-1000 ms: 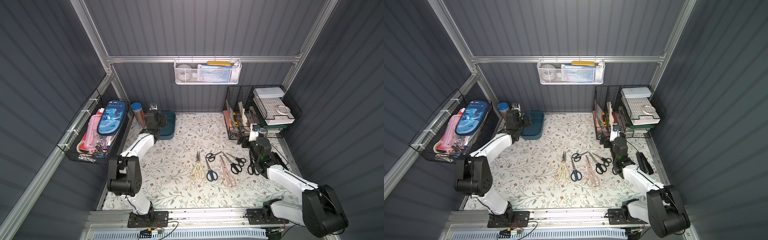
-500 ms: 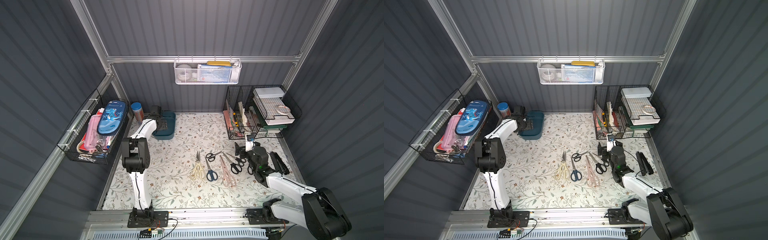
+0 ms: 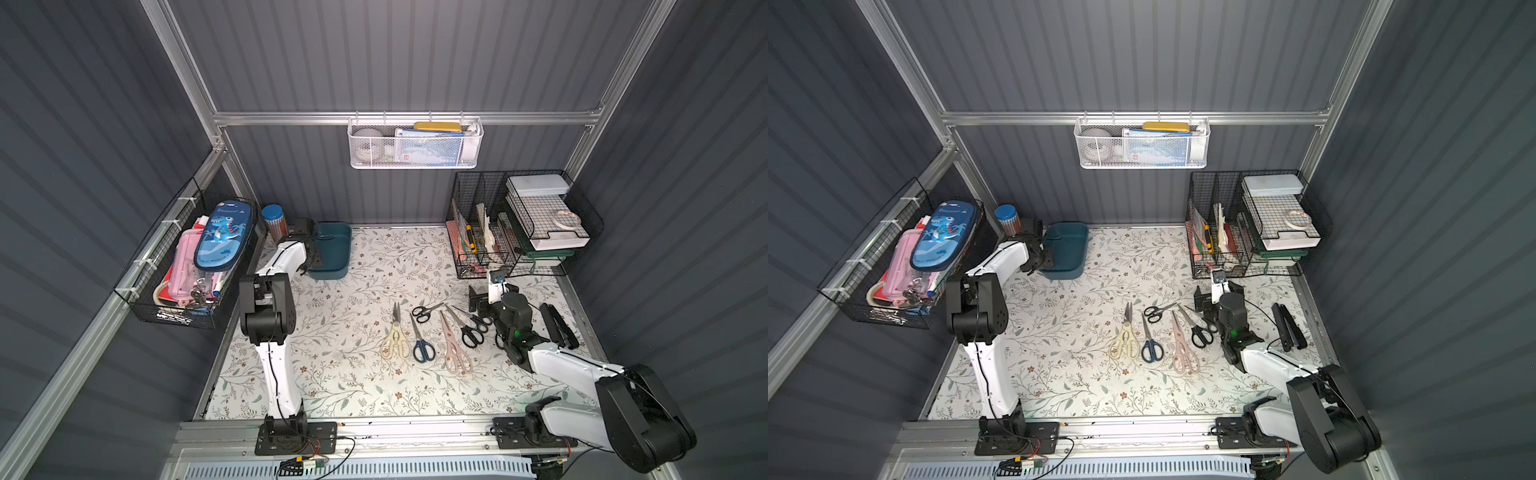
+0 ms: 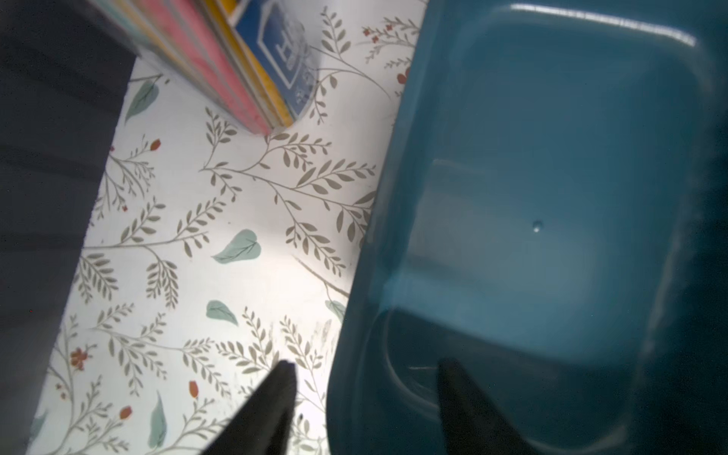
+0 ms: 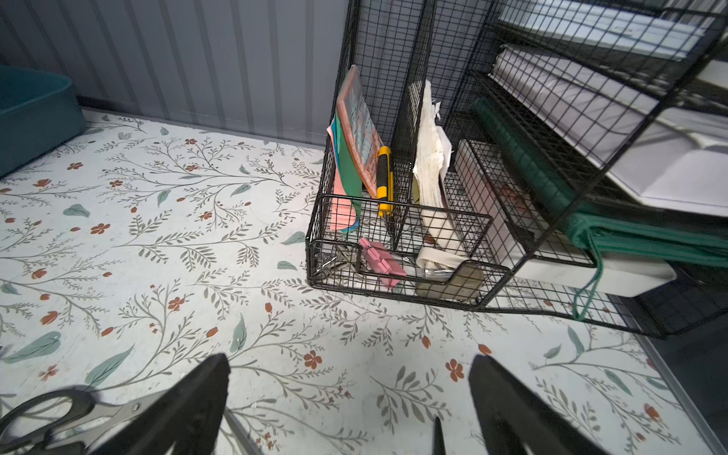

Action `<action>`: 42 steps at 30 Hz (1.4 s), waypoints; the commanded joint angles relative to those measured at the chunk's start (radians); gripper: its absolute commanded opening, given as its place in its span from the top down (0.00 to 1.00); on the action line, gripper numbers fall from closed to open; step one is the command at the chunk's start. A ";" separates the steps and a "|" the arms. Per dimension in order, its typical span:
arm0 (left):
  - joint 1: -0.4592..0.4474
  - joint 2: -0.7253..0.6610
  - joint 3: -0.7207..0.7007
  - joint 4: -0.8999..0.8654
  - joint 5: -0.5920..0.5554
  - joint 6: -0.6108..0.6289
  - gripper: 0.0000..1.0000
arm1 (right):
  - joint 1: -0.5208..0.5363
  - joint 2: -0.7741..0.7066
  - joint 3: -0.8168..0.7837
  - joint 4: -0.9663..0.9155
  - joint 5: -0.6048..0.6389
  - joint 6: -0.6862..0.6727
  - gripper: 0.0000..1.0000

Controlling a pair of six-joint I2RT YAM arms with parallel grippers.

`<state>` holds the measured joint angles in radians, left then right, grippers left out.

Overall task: Put the scissors into the storage box
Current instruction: Move the storage box to the center of the board.

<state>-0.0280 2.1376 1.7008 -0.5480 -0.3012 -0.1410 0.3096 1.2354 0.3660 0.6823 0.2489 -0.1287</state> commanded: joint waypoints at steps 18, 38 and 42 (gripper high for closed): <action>0.001 -0.100 -0.187 0.032 -0.032 0.009 1.00 | 0.006 -0.125 -0.121 0.159 0.073 0.013 0.01; -0.227 -0.976 -1.005 -0.168 0.078 -0.596 1.00 | 0.015 -0.037 -0.066 0.138 0.069 -0.001 0.01; -0.230 -1.024 -1.046 -0.200 0.059 -0.619 1.00 | 0.016 -0.033 -0.059 0.133 0.065 -0.004 0.01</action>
<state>-0.2512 1.1267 0.6750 -0.6868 -0.2253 -0.6922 0.3202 1.1988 0.2790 0.8074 0.3119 -0.1253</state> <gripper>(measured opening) 0.118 0.989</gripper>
